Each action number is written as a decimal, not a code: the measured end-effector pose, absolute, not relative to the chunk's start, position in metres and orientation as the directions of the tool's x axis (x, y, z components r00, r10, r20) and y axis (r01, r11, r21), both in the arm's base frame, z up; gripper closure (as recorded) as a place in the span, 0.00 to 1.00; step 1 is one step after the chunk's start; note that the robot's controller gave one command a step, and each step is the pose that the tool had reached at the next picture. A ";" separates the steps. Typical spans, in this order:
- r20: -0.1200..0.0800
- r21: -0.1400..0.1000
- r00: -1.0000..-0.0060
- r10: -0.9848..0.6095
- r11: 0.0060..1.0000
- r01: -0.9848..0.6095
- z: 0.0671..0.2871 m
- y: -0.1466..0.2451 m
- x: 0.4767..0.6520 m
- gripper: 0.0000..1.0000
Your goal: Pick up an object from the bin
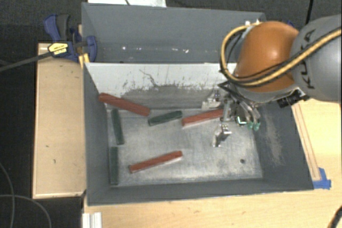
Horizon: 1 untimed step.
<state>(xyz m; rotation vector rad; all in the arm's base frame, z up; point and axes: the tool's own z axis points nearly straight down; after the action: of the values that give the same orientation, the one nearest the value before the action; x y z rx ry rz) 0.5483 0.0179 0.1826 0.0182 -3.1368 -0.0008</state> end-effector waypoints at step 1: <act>-0.003 0.001 -1.000 -0.011 1.000 -0.011 0.186 0.018 0.550 0.00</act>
Offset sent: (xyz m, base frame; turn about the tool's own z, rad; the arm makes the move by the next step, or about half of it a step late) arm -0.0361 0.0677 -0.0974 -0.1637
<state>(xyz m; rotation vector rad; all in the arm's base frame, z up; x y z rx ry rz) 0.5501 0.0179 0.1862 0.0171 -3.1443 -0.0013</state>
